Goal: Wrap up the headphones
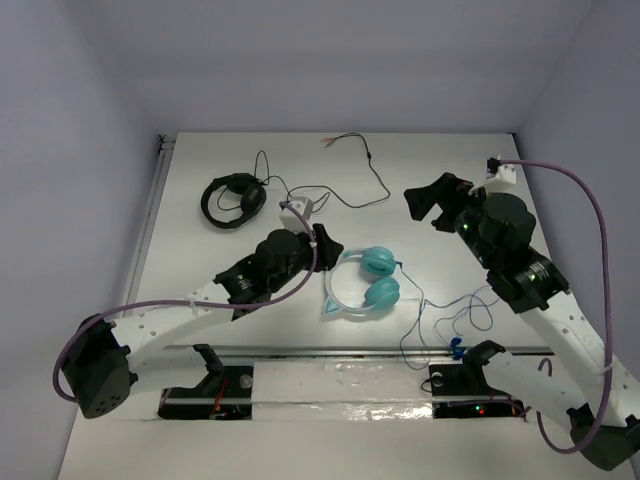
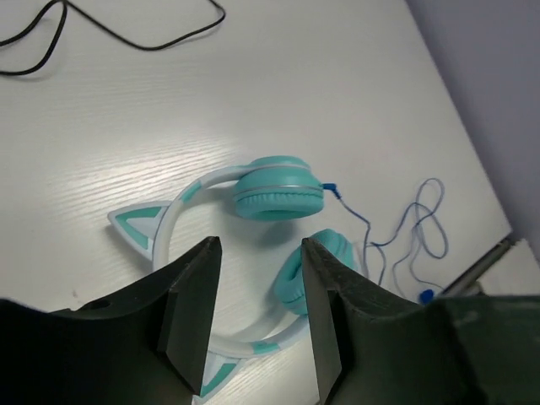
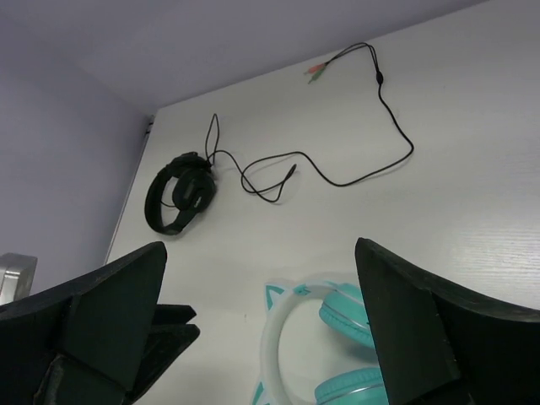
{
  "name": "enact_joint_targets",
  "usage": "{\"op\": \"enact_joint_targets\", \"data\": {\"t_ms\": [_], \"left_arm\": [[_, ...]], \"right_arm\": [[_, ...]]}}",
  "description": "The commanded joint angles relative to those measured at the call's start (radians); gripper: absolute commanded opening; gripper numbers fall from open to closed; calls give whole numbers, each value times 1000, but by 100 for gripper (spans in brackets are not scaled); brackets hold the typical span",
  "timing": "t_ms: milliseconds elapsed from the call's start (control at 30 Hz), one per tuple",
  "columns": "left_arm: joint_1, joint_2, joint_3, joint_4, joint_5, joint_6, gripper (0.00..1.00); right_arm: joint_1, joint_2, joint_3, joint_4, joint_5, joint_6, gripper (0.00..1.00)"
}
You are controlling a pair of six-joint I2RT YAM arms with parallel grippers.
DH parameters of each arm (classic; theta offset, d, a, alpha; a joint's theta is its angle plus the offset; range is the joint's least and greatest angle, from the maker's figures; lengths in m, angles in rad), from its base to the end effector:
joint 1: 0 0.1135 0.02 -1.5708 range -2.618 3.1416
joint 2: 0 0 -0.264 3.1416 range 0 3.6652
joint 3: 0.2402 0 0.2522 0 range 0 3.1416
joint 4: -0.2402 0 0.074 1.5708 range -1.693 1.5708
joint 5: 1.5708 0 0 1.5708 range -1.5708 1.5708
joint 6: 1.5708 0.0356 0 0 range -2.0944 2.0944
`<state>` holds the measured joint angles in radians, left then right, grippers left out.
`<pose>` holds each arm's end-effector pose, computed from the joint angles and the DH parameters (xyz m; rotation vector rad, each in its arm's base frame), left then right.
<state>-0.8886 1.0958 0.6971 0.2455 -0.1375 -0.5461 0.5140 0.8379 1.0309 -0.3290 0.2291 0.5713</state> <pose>0.1654 -0.1959 0.2918 0.2035 1.8047 -0.9278 0.1607 0.0814 0.4008 0.2235 1.7270 0.6100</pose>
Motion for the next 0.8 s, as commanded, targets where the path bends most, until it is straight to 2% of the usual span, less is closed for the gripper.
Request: {"op": "enact_joint_targets", "data": {"t_ms": [0,133,167,267,300,367,433,467,633,667,700,733,767], "left_arm": [[-47,41,44,-87,-152,17,40],[-114,46,21,-140,-246,-24,44],[-127,41,10,-135,-244,-32,46],[-136,42,-19,-133,-246,-60,44],[-136,50,-22,-138,-247,-64,42],[-136,53,-28,-137,-251,-74,28],[-147,55,-34,-133,-258,-74,7],[-147,56,-36,-130,-260,-71,1],[-156,84,-36,-117,-272,-74,0],[-156,88,-38,-115,-269,-77,0],[-156,93,-44,-109,-264,-78,3],[-156,108,-44,-110,-251,-80,12],[-165,121,-42,-117,-246,-81,16]], "right_arm": [[8,9,-9,-27,36,25,100],[8,17,-20,-6,13,41,100],[8,-17,-61,23,-37,47,100],[8,-81,-118,129,-63,78,100],[8,-106,-132,146,-54,75,100],[8,-121,-127,145,-45,55,100],[8,-143,-120,131,-53,45,100],[8,-154,-126,131,-60,44,100],[8,-152,-157,77,-69,65,98],[8,-148,-164,84,-118,61,64],[8,-149,-169,88,-119,70,35],[8,-149,-172,85,-108,82,6],[8,-155,-175,79,-85,88,0]]}}
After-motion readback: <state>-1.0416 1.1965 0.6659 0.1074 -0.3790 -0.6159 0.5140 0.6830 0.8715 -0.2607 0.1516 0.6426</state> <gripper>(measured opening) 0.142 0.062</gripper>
